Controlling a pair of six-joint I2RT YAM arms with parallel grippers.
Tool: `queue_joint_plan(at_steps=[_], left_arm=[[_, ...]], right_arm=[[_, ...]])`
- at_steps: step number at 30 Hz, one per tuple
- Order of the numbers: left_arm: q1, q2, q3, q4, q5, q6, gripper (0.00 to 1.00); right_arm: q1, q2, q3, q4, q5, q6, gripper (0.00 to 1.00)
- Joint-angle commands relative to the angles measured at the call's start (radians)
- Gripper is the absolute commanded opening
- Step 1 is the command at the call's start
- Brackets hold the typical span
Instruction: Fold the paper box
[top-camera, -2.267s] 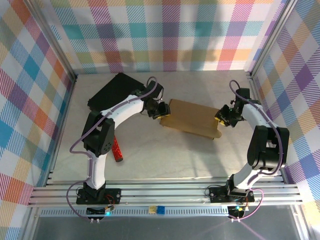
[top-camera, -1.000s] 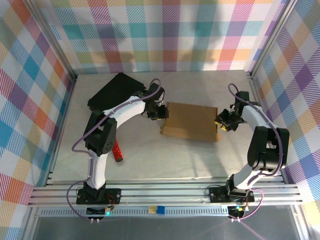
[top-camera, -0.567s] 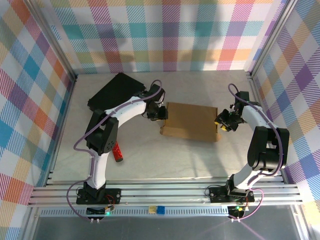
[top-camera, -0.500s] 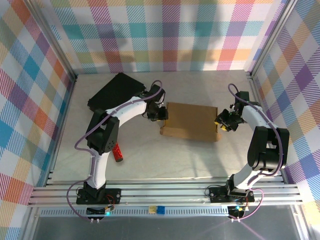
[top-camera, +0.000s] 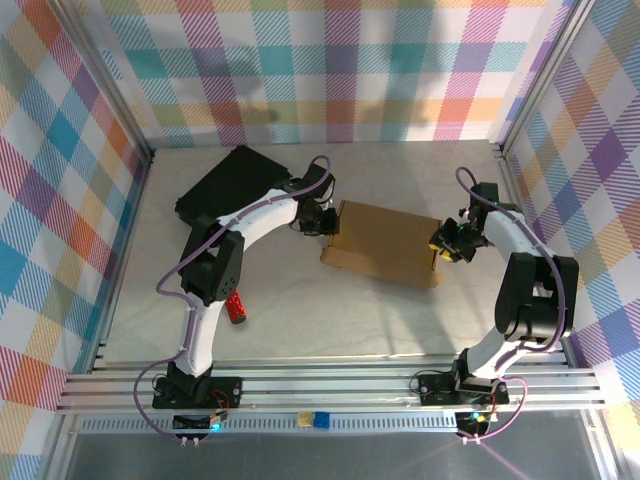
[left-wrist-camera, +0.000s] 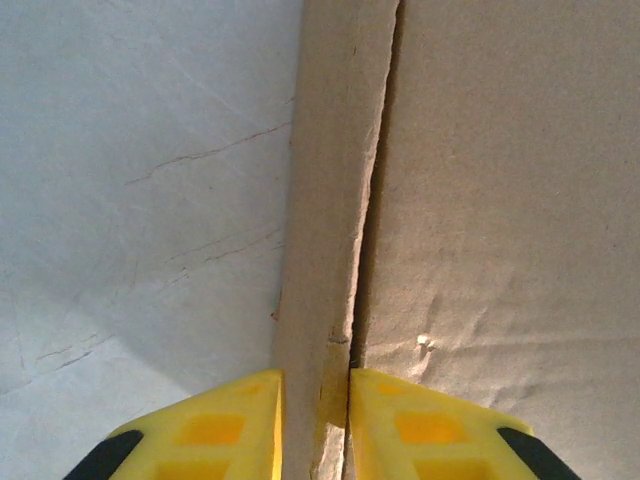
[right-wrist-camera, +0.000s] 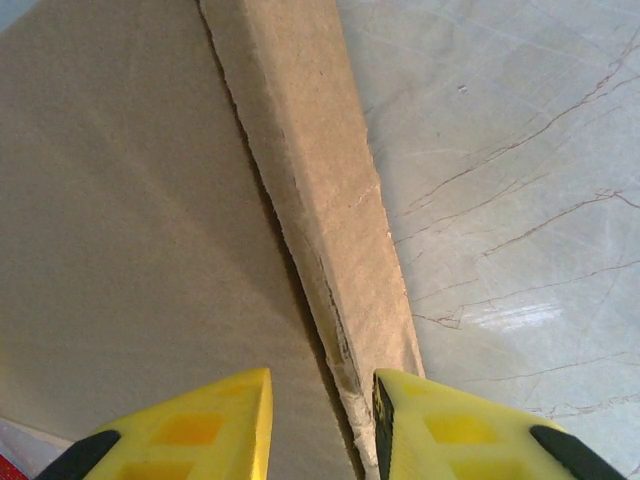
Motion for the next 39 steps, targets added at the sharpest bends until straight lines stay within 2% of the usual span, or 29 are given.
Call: queue_joint_plan(at_steps=[1,4,10,16,19,23,27,31,35,39], left_arm=[[-0.014,0.068,-0.010,-0.114,-0.102,0.039,0.23],[-0.018,0.056,-0.029,-0.102,-0.117,0.042,0.13],[-0.023,0.032,-0.017,-0.099,-0.121,0.051,0.01],[-0.018,-0.006,0.021,-0.138,-0.107,0.020,0.00],[-0.003,-0.006,0.066,-0.214,-0.033,-0.036,0.00],[0.019,-0.017,0.083,-0.305,0.078,-0.095,0.00],[0.042,-0.033,0.069,-0.366,0.188,-0.148,0.00],[0.063,-0.062,0.046,-0.378,0.248,-0.207,0.00],[0.075,-0.062,0.059,-0.392,0.282,-0.226,0.00],[0.085,-0.056,0.048,-0.369,0.346,-0.275,0.00]], right_arm=[[0.008,-0.012,0.011,-0.015,-0.021,-0.005,0.33],[0.008,-0.011,0.012,-0.013,-0.022,-0.006,0.33],[0.008,-0.006,0.019,-0.013,-0.021,-0.003,0.32],[0.008,-0.044,0.044,-0.041,0.018,0.038,0.32],[0.007,-0.099,0.050,-0.072,0.054,0.119,0.40],[0.006,-0.189,0.049,-0.109,0.037,0.249,0.52],[0.007,-0.276,0.040,-0.122,-0.042,0.384,0.62],[0.010,-0.330,0.002,-0.149,-0.126,0.483,0.70],[0.029,-0.402,-0.135,-0.063,-0.230,0.560,0.78],[0.051,-0.449,-0.261,0.065,-0.280,0.597,0.84]])
